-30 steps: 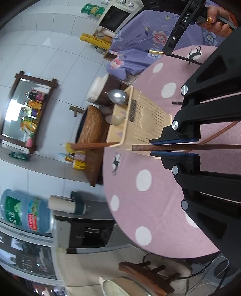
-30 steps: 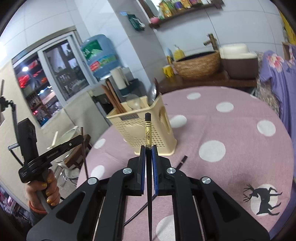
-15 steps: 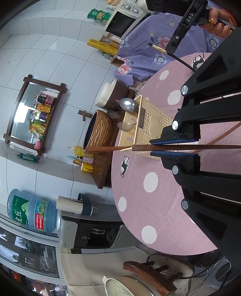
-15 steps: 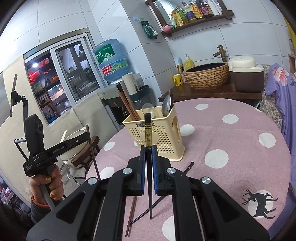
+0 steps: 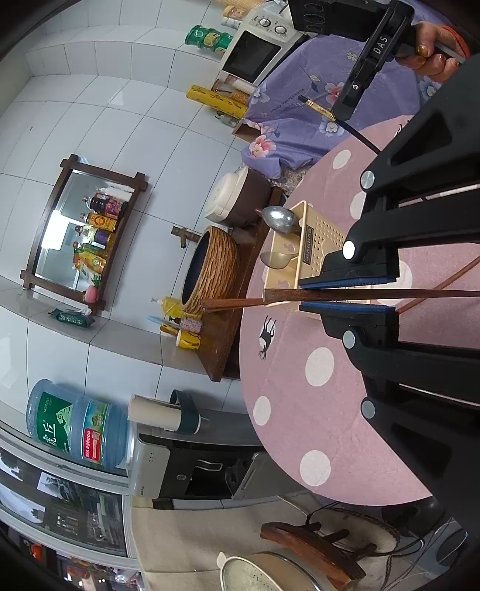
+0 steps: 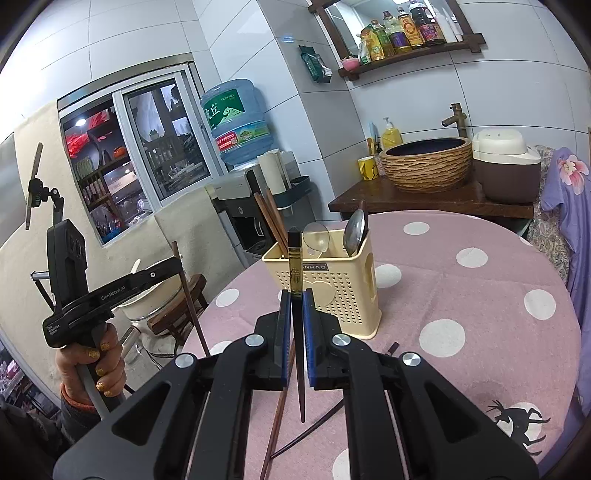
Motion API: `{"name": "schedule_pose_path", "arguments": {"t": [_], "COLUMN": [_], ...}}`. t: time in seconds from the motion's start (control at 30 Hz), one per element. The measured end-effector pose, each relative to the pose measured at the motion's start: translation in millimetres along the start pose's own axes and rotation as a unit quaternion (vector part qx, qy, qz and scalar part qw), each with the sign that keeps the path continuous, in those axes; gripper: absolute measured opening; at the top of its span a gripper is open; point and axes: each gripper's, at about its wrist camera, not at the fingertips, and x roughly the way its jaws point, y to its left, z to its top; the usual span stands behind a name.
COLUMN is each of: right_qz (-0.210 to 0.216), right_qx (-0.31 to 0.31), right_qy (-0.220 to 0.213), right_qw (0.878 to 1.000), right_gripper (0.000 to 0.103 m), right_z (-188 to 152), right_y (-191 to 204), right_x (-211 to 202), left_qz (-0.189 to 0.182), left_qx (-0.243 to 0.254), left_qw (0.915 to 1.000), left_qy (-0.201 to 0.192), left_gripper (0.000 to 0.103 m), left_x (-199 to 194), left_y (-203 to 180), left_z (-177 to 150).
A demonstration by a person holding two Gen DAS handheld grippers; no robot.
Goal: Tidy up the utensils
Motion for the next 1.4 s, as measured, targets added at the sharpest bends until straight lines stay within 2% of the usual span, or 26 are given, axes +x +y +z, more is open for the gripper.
{"name": "schedule_pose_path", "arguments": {"t": [0.23,0.47,0.6,0.73,0.83,0.93,1.0,1.27,1.4], "right_qz": [0.001,-0.001,-0.019,-0.046,-0.056,-0.065,-0.067,-0.067,-0.068], "right_qx": [-0.008,-0.039,-0.057,-0.073,-0.07,-0.064,-0.061,-0.05,-0.05], "right_qy": [-0.007,-0.035,-0.07,-0.092,-0.093,-0.081,-0.066,-0.038,-0.033], "right_qw": [1.0,0.999,0.996,0.992,0.992,0.993,0.994,0.996,0.996], "right_gripper": [0.007,0.007,0.007,0.007,0.007,0.007,0.007,0.007,0.007], "right_z": [26.6,97.4,144.3,167.2,166.2,157.1,146.8,125.1,116.7], "right_y": [4.9,19.9,27.3,27.5,18.3,7.2,1.6,-6.2,-7.1], "right_x": [2.8,7.8,12.6,26.3,44.0,65.0,79.3,107.1,110.0], "left_qz": [-0.02,-0.033,-0.021,-0.005,0.014,0.041,0.049,0.045,0.043], "left_qx": [0.004,0.004,-0.007,-0.014,-0.015,0.001,0.006,-0.008,-0.001], "left_qw": [0.9997,0.9976,0.9953,0.9945,0.9937,0.9872,0.9843,0.9848,0.9863], "left_qy": [-0.015,-0.061,-0.094,-0.104,-0.111,-0.154,-0.169,-0.167,-0.159], "left_gripper": [0.008,0.008,0.008,0.008,0.008,0.008,0.008,0.008,0.008], "left_x": [-3.4,0.9,16.8,43.6,63.7,66.9,63.9,67.3,71.9], "left_y": [-7.0,-21.2,-27.5,-31.5,-30.3,-29.9,-29.2,-24.4,-26.8], "left_z": [24.4,91.9,135.1,152.6,147.6,134.0,130.4,147.8,139.4]}}
